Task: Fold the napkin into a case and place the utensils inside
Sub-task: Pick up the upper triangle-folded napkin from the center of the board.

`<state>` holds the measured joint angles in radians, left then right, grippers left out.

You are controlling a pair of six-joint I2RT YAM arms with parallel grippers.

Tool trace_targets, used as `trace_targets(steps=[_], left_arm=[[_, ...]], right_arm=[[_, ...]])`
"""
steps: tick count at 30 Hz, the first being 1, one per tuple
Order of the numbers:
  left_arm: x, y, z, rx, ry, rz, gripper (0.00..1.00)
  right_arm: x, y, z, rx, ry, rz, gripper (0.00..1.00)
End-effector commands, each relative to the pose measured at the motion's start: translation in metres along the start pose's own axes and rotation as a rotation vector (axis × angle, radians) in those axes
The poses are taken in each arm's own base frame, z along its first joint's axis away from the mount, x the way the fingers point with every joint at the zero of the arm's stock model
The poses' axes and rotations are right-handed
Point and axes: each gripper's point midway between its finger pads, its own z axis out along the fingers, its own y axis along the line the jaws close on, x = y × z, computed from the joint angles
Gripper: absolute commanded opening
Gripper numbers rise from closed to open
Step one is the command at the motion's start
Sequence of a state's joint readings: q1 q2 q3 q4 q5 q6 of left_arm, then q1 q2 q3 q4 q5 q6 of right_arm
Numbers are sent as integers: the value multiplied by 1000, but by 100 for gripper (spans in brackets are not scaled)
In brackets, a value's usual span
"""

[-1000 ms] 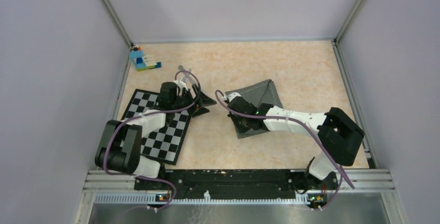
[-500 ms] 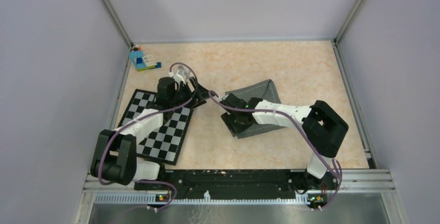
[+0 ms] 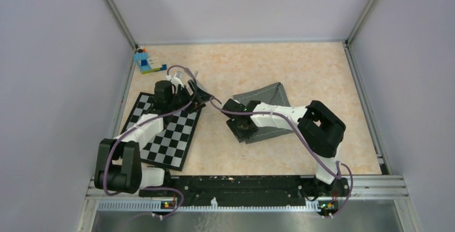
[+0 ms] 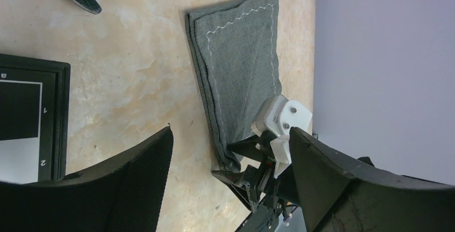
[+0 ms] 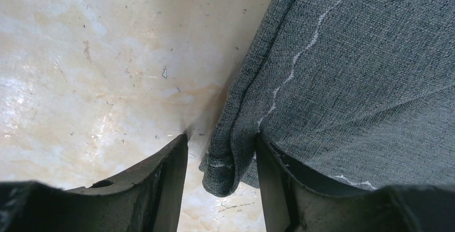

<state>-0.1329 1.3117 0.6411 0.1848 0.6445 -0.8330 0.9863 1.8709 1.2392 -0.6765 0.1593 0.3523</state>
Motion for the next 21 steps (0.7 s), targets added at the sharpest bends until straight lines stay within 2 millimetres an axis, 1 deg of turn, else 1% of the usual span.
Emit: trace_targets(steps=[1, 2, 4, 5, 6, 8, 10, 11, 13, 15, 17, 19, 21], left_arm=[[-1, -7, -10, 43, -6, 46, 84], [-1, -5, -11, 42, -6, 43, 84], [-1, -3, -14, 42, -7, 40, 84], [0, -2, -15, 40, -6, 39, 84], [0, -1, -15, 38, -5, 39, 84], [1, 2, -16, 30, -3, 37, 85], [2, 3, -16, 24, 2, 32, 87], [3, 3, -16, 24, 7, 28, 90], [5, 4, -14, 29, 21, 14, 95], [9, 3, -11, 47, 44, -13, 97], [16, 0, -4, 67, 70, -40, 98], [27, -8, 6, 84, 99, -61, 98], [39, -14, 18, 90, 115, -94, 97]], right_arm=[[18, -6, 23, 65, 60, -9, 50], [21, -8, 29, 76, 66, -9, 50], [30, -11, 38, 95, 84, -11, 45], [33, -13, 41, 108, 79, -11, 40], [35, -16, 45, 122, 72, -12, 32], [38, -25, 51, 175, 56, -18, 15], [36, -30, 50, 212, 30, -30, 3], [31, -29, 46, 210, 4, -29, 0], [17, -25, 34, 177, -62, -28, 0], [0, -20, 14, 129, -131, -34, 0], [-11, -17, -3, 94, -185, -31, 0], [-17, -15, -17, 70, -220, -27, 0], [-19, -15, -25, 44, -238, -20, 0]])
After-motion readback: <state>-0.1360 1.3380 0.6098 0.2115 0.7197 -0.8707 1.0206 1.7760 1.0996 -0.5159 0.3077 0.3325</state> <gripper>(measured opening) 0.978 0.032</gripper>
